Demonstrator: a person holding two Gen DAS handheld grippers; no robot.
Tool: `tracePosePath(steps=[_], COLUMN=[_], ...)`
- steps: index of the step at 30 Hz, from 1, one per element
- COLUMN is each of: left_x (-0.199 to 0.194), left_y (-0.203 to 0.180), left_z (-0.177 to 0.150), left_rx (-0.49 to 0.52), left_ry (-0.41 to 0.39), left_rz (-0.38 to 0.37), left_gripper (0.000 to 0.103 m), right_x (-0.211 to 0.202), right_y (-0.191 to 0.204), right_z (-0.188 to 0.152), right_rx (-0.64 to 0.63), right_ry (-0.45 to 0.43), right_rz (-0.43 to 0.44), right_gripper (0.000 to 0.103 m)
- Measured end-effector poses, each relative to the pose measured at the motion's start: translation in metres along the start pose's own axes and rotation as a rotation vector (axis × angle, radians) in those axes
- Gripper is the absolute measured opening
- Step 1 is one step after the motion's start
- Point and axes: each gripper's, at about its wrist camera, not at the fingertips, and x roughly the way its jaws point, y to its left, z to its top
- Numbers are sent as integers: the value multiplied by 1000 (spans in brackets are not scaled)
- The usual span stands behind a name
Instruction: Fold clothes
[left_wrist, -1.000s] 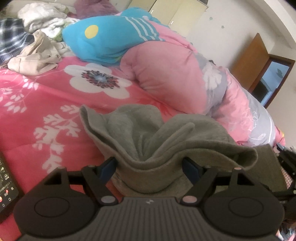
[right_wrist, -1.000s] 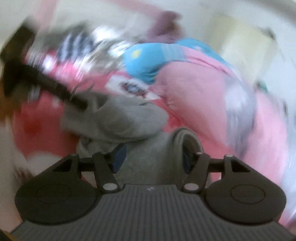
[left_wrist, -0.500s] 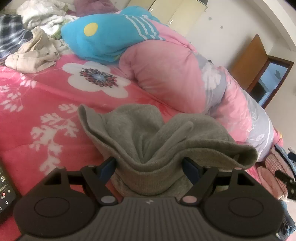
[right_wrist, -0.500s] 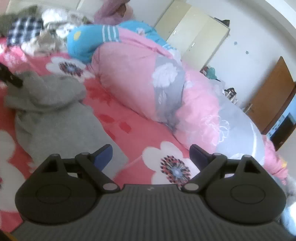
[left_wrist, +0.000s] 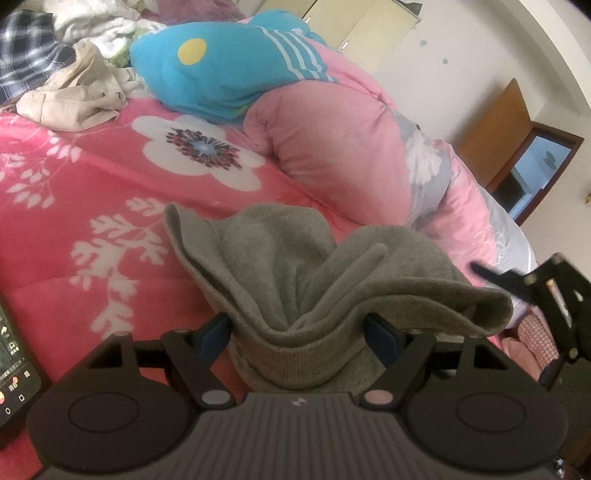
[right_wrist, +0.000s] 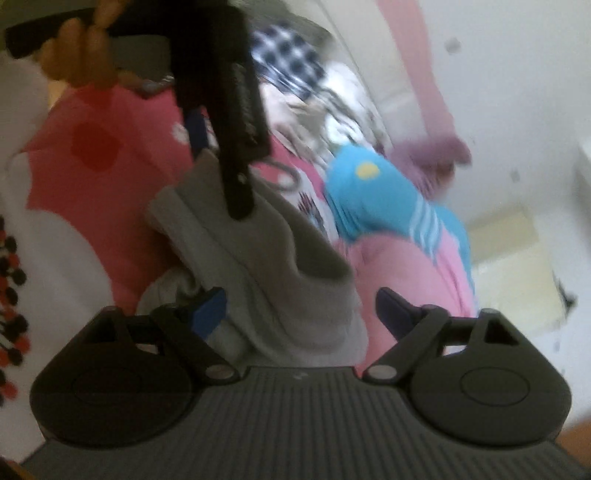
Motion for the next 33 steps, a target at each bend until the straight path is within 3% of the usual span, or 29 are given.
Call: tracePosePath(steps=[4, 5, 7, 14, 21, 27, 33], left_x=[-4, -6, -13, -45, -57, -44, -25], left_y=[4, 6, 8, 6, -5, -5, 3], left_z=[1, 2, 4, 13, 9, 2, -1], left_rx=[-11, -17, -28, -37, 16, 30, 31], left_ry=[-12, -16, -33, -143, -165, -149, -158], left_rz=[3, -2, -16, -34, -54, -23, 32], left_gripper=[80, 80, 79, 79, 79, 78, 69], right_x=[1, 0, 0, 11, 37, 78, 150], right_y=[-10, -15, -27, -88, -141, -196, -223], right_z=[8, 10, 9, -9, -28, -14, 14], right_rx=[21, 53, 150, 630, 1019, 1124, 1174], right_ry=[-21, -25, -34, -25, -68, -118, -74], right_rz=[55, 68, 104, 151, 140, 92, 83], right_gripper=[30, 22, 17, 12, 12, 12, 12])
